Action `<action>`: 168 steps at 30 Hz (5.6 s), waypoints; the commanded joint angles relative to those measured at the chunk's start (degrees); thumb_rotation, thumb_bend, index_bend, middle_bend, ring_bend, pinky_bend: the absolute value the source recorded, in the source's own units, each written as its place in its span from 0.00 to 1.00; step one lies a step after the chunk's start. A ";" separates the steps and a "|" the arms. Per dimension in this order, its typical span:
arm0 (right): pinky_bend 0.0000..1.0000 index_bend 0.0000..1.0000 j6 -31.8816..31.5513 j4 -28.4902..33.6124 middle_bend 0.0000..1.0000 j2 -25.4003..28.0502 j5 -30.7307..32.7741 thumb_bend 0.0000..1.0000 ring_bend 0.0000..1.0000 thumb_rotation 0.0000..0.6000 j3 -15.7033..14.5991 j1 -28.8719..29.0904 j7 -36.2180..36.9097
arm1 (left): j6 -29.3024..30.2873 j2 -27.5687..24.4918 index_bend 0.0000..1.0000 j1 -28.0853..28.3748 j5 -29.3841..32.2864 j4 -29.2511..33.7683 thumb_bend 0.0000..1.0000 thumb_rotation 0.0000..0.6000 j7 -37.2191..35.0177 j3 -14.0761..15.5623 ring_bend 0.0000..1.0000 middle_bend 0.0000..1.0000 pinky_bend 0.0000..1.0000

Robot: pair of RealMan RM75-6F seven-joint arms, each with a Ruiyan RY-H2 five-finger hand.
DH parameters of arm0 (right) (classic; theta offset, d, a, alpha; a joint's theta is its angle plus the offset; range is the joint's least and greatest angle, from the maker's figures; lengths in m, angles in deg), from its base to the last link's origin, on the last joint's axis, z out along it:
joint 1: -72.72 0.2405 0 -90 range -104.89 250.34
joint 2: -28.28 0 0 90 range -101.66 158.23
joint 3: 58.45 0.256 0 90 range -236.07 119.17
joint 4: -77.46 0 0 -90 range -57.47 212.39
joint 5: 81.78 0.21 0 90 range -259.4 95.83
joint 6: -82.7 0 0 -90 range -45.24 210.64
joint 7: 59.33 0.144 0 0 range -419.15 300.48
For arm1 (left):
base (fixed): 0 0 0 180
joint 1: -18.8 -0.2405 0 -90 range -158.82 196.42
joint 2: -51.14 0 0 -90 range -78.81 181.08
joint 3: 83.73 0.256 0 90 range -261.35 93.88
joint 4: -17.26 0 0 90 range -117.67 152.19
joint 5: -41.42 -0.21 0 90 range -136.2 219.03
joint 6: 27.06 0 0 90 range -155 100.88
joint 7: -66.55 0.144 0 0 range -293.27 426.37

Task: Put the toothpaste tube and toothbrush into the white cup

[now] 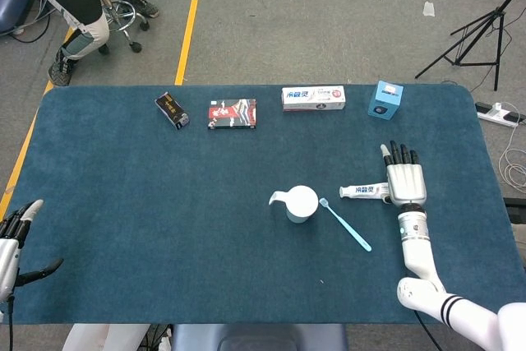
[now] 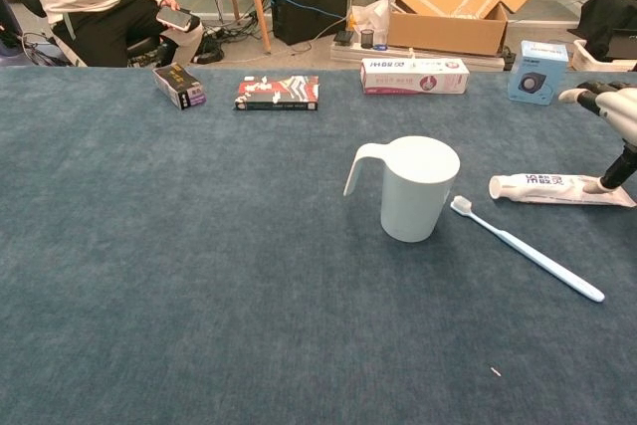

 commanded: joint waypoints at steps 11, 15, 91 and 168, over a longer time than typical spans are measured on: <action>0.86 0.16 -1.99 18.52 0.64 8.34 -0.51 0.00 0.55 1.00 -2.10 -0.17 -7.22 | 0.32 -0.50 0.03 -0.19 -0.27 0.42 0.04 1.00 -0.57 0.05 0.16 0.14 0.26; 0.99 0.22 -0.44 19.51 0.92 8.55 3.20 0.00 0.79 1.00 -1.81 0.87 -9.71 | 0.45 -0.78 0.03 -0.27 -0.19 0.53 0.04 1.00 -1.06 -0.04 0.16 0.14 0.26; 1.00 0.66 -0.05 25.15 1.00 10.29 12.71 0.33 1.00 1.00 -1.72 6.57 -3.98 | 0.75 -1.72 0.03 -0.96 0.10 1.28 0.04 1.00 -1.49 -0.05 0.16 0.14 0.26; 1.00 0.69 -8.12 53.63 1.00 20.95 -7.10 0.37 1.00 1.00 -1.29 3.15 7.63 | 1.82 -2.53 0.03 -1.71 0.14 1.89 0.04 1.00 -2.15 -0.29 0.16 0.14 0.26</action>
